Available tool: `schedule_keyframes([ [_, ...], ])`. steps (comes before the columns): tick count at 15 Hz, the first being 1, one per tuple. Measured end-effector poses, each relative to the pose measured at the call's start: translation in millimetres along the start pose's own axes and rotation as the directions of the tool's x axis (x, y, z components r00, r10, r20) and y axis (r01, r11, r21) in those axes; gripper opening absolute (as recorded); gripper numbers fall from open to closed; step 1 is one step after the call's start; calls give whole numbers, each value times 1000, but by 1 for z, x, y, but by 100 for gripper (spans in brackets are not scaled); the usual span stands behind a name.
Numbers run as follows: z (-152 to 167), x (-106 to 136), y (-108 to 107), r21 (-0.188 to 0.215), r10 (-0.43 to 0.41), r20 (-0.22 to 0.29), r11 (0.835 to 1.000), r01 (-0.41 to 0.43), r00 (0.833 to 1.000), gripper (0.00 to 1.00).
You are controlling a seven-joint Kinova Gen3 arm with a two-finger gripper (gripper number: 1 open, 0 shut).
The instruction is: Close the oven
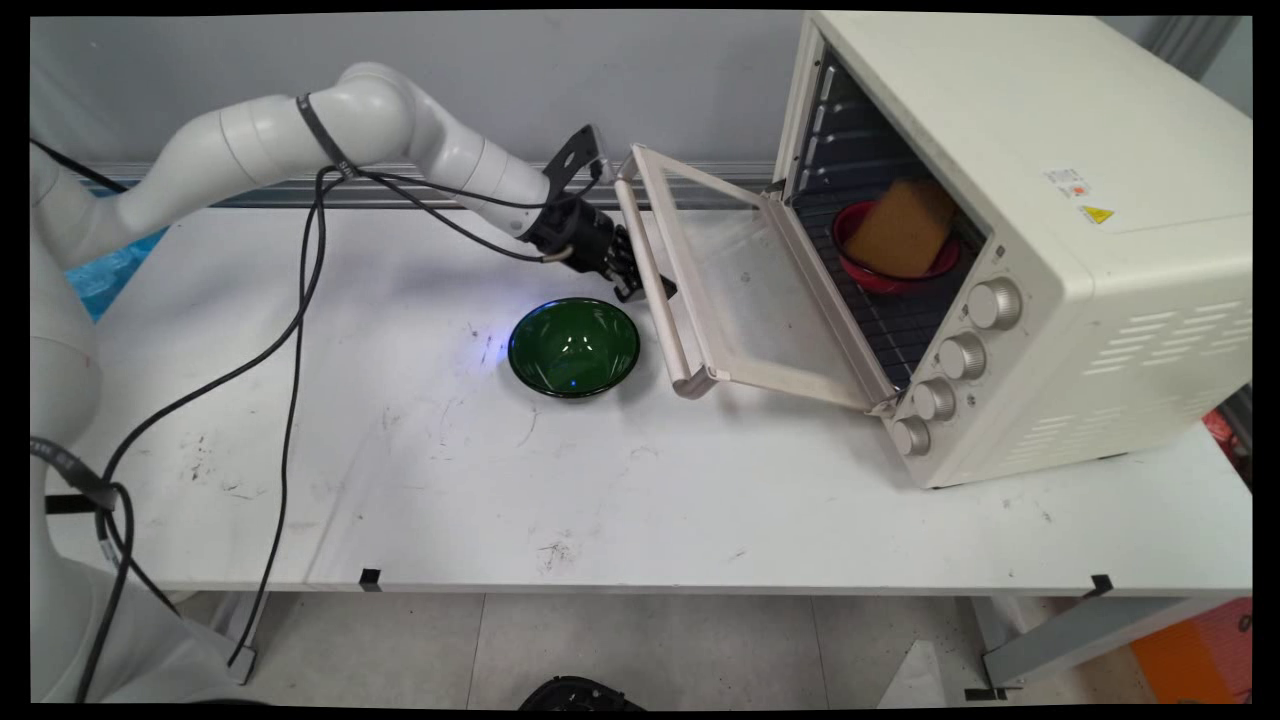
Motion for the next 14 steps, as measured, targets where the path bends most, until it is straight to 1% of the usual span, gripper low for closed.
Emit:
schedule_keyframes([
  [5,-6,21,-3,2,23,-17,1000,-23,1000,0],
  [7,-11,34,-3,0,24,-29,1000,-24,999,0],
  [13,-28,84,-3,-3,27,-86,1000,-27,996,0],
  [14,-30,89,-2,-3,27,-92,1000,-28,995,0],
])
